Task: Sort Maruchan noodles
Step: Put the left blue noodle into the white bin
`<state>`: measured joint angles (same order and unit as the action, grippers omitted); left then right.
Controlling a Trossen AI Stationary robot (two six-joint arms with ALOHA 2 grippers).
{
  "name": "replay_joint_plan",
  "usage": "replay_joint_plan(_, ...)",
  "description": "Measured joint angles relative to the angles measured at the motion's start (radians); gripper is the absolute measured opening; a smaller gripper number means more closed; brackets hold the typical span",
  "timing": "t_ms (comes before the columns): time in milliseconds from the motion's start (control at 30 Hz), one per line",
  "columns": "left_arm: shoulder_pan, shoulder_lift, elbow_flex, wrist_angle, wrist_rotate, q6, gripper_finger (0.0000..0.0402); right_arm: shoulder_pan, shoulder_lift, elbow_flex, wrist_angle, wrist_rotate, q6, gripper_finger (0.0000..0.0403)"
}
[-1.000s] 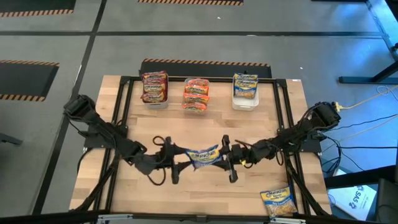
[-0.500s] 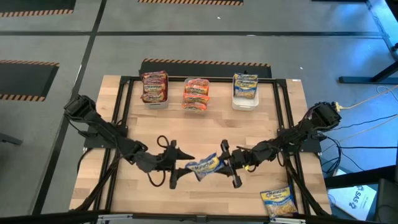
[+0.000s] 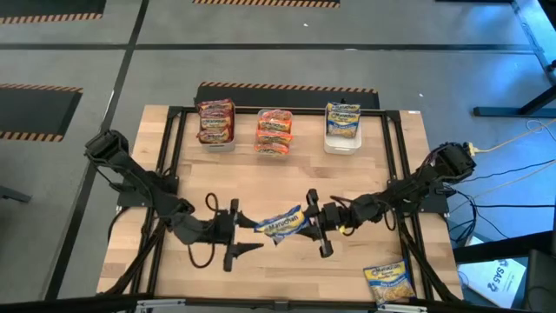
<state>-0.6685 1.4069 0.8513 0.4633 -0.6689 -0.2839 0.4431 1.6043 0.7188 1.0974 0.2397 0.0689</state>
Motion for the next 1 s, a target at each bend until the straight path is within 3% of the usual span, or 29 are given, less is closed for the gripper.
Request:
replay_joint_plan(133, 0.003, -0.016, 0.000, -0.021, -0.003, 0.005, 0.0238, -0.001, 0.000, 0.026, -0.031, -0.008, -0.003, 0.0091)
replay_joint_plan(467, 0.029, -0.016, 0.000, -0.059, 0.030, -0.065, 0.0340, 0.000, 0.000, 0.037, -0.053, -0.004, -0.033, 0.0091)
replay_joint_plan(767, 0.079, 0.066, 0.000, 0.091, 0.019, -0.056, 0.0340, -0.006, 0.055, 0.113, -0.062, -0.008, -0.059, 0.0091)
replay_joint_plan(1000, 0.079, 0.080, -0.001, 0.171, 0.012, -0.008, 0.0339, -0.008, 0.079, 0.150, -0.070, 0.066, -0.101, 0.0091)
